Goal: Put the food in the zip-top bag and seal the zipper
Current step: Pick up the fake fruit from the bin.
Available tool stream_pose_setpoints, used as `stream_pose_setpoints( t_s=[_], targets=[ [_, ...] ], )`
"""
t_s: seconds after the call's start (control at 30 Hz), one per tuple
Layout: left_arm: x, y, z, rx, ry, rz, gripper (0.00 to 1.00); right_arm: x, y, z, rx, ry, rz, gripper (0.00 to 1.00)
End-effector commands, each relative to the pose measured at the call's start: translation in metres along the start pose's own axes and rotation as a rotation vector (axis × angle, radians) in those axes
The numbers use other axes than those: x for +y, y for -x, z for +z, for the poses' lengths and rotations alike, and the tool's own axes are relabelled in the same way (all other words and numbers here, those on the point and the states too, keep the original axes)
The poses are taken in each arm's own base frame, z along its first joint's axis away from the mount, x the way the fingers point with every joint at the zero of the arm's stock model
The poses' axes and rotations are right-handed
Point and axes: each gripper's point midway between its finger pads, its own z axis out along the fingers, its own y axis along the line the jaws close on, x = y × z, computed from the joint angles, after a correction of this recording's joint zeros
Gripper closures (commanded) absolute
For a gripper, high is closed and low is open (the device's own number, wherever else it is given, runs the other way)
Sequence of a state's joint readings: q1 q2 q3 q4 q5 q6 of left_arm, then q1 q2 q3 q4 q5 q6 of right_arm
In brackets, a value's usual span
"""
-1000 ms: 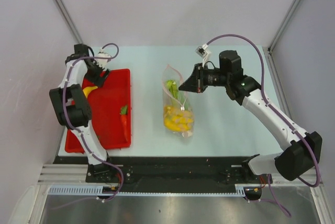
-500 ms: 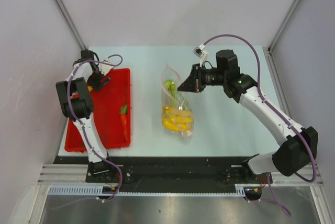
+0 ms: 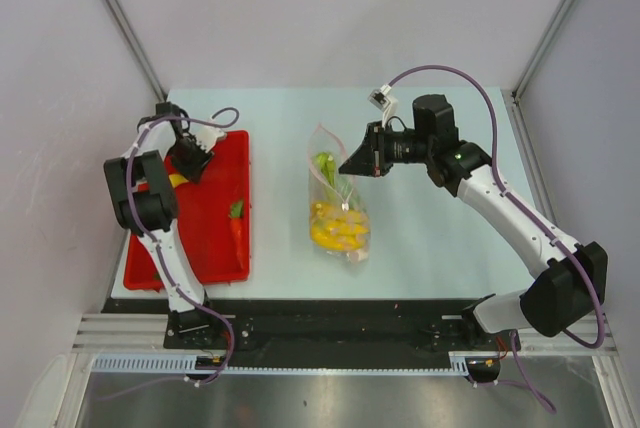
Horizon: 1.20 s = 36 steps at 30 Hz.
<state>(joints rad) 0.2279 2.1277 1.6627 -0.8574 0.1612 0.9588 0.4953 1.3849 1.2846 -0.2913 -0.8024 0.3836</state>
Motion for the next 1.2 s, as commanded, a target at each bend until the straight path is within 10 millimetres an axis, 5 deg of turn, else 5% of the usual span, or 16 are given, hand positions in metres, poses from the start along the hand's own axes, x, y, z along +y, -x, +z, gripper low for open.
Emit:
stream_pose_setpoints(
  t_s=[0.0,0.23,0.37,0.6,0.77,0.87,1.0,1.1,1.17],
  targets=[
    [-0.033,0.014,-0.036,-0.099,-0.070,0.007,0.57,0.018,0.018,-0.005,-0.045,0.051,-0.068,1.00],
    [-0.004,0.004,-0.044,-0.041,0.045,0.091,0.31,0.020,0.016,-0.006,-0.046,0.064,-0.061,1.00],
    [0.008,-0.017,-0.036,0.089,0.041,0.182,0.27,0.021,0.017,-0.007,-0.048,0.067,-0.065,1.00],
    [0.017,-0.047,-0.020,0.231,0.038,0.261,0.35,0.020,0.014,-0.009,-0.049,0.073,-0.059,1.00],
    [0.012,-0.042,-0.021,0.199,0.013,0.274,0.51,0.021,0.015,-0.009,-0.047,0.075,-0.067,1.00],
    [0.000,-0.019,-0.040,0.089,0.005,0.266,0.67,0.021,0.014,-0.010,-0.044,0.072,-0.065,1.00],
    [-0.028,0.032,-0.096,-0.117,0.023,0.264,0.92,0.022,0.013,-0.011,-0.055,0.073,-0.055,1.00],
    [-0.042,0.097,-0.167,-0.382,0.122,0.230,1.00,0.023,0.013,-0.010,-0.061,0.077,-0.036,1.00],
    [-0.068,0.141,-0.232,-0.624,0.158,0.172,1.00,0.023,0.013,-0.010,-0.065,0.076,-0.028,1.00]
  ],
)
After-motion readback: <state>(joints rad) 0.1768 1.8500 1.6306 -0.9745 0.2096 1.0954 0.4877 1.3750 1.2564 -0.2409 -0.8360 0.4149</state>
